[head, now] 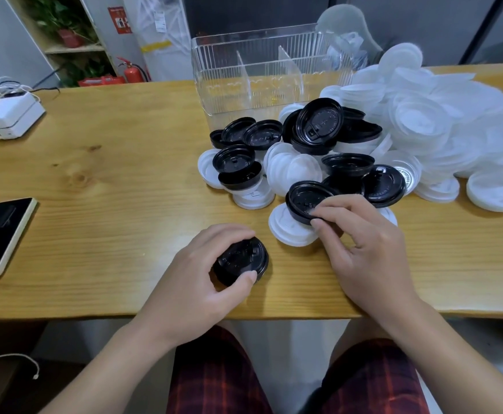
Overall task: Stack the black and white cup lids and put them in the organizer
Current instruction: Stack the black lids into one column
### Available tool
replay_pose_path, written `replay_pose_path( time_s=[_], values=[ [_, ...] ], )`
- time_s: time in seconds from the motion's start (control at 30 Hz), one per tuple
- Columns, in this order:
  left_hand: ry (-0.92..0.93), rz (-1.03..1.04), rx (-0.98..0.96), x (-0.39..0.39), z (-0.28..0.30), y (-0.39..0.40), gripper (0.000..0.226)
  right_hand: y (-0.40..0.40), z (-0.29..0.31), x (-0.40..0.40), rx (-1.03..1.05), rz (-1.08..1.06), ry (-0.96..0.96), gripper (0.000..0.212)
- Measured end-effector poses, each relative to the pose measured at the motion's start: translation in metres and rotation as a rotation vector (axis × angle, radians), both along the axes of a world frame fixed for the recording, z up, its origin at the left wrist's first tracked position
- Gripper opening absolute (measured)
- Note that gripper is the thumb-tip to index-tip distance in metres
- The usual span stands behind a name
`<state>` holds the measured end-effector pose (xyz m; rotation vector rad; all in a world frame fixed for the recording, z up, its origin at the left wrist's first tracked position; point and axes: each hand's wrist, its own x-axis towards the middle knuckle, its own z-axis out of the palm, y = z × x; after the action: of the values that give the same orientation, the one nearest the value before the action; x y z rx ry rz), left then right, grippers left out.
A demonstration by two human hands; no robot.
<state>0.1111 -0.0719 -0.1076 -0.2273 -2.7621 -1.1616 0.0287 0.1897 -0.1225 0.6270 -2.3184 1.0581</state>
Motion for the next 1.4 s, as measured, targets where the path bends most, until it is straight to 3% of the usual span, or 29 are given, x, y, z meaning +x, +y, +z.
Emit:
replay_pose_path(
  time_s=[0.33, 0.57, 0.87, 1.1, 1.2, 1.4],
  values=[
    [-0.022, -0.003, 0.009, 0.003, 0.0, -0.002, 0.051, -0.002, 0.008, 0.005, -0.086, 0.009, 0.046, 0.008],
    [-0.043, -0.005, -0.015, -0.002, 0.002, -0.002, 0.059, -0.003, 0.012, 0.008, -0.264, 0.094, -0.087, 0.011],
    [0.069, 0.106, 0.081, -0.001, 0.007, 0.007, 0.049, -0.005, 0.009, 0.005, -0.193, 0.05, -0.029, 0.009],
    [0.176, 0.092, 0.212, -0.011, 0.026, 0.025, 0.068, -0.007, 0.027, 0.011, -0.701, 0.179, -0.391, 0.004],
    [0.207, 0.031, 0.291, -0.017, 0.028, 0.036, 0.077, -0.012, 0.031, 0.01, -0.901, 0.282, -0.57, 0.016],
    [0.249, 0.024, 0.402, -0.025, 0.026, 0.052, 0.083, -0.018, 0.031, 0.014, -0.837, 0.409, -0.676, 0.015]
  ],
)
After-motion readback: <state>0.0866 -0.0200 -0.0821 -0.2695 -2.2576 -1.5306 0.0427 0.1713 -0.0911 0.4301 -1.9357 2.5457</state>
